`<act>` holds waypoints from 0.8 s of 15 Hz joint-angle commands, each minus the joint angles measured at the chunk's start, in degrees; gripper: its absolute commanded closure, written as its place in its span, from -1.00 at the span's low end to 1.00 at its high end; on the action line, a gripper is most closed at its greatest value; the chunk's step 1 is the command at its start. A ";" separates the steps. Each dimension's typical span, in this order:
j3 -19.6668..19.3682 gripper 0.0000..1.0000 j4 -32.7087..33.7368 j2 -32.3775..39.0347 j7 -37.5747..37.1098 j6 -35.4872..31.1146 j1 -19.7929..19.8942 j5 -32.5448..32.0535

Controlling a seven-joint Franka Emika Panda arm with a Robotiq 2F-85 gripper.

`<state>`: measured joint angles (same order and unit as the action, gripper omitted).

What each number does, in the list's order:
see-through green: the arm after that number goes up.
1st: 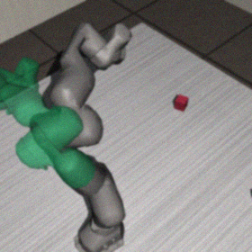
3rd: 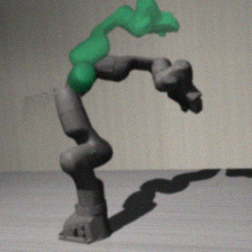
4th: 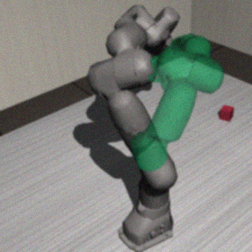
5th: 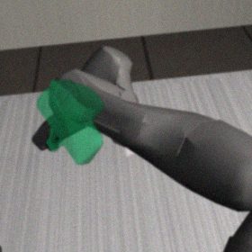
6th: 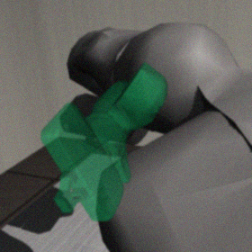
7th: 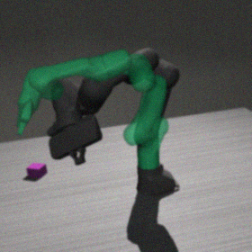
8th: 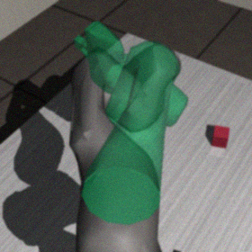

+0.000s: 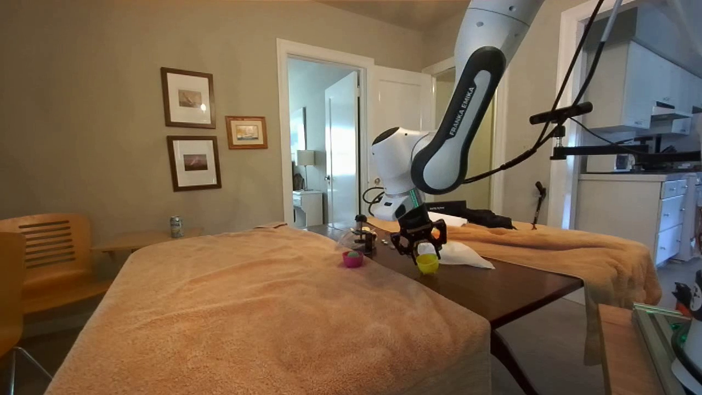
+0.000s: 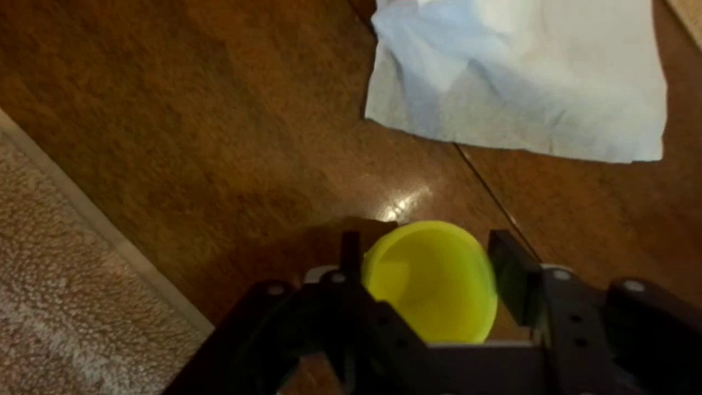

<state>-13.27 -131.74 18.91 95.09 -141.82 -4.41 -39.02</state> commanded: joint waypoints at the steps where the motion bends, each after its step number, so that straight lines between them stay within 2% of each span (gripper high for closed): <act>1: -6.16 0.30 -2.85 -2.52 -11.74 0.76 -7.14 -15.65; 4: -8.95 0.30 -3.45 -3.15 -21.44 3.11 -10.95 -28.75; 9: -10.96 0.30 -3.37 -2.28 -37.14 9.51 -14.68 -48.47; 10: -2.77 0.30 -3.35 -3.26 -40.24 13.94 -7.28 -53.22; 12: 0.16 0.30 -3.59 -2.51 -45.51 19.85 -5.54 -59.18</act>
<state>-19.10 -133.63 17.89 57.13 -129.47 -14.41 -89.21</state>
